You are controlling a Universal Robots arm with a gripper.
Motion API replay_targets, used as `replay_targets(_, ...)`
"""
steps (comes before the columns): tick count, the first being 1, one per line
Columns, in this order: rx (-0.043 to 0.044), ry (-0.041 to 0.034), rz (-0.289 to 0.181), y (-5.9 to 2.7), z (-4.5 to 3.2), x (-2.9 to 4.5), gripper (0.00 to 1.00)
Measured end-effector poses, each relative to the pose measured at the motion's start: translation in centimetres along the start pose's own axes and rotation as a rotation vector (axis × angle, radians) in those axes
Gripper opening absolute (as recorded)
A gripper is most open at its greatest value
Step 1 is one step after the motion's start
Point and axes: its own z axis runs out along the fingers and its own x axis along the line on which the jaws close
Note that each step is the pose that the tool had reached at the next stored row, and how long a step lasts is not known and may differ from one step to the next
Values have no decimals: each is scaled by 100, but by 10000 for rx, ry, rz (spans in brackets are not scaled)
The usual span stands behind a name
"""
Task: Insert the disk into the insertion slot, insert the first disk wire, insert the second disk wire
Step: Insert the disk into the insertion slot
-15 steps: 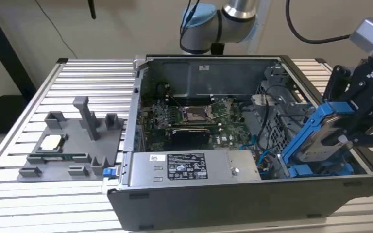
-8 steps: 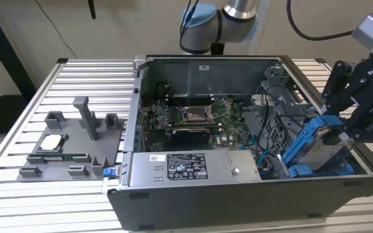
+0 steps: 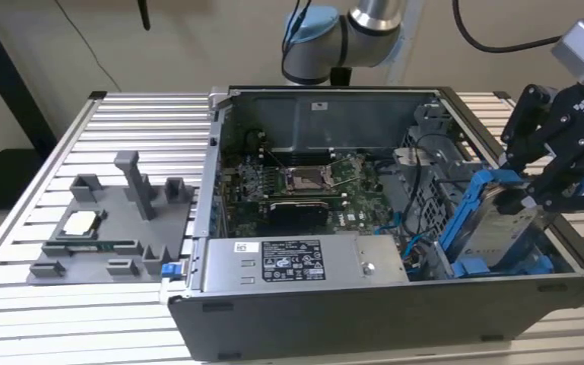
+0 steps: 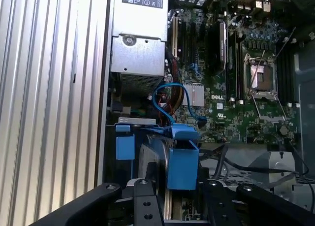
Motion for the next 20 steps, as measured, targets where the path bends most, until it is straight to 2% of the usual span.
replay_targets(10,-44,-7,5,12,-66,29,39)
replay_targets(11,-44,-5,6,13,-67,31,45)
replay_targets(12,-44,-7,6,14,-72,31,45)
replay_targets(14,-44,-18,4,25,-133,20,45)
replay_targets(15,-38,-46,-3,27,-142,19,45)
replay_targets(16,9,-104,-22,28,-143,19,45)
replay_targets(17,113,-159,-53,37,-143,17,45)
replay_targets(20,466,-207,-132,112,-122,16,45)
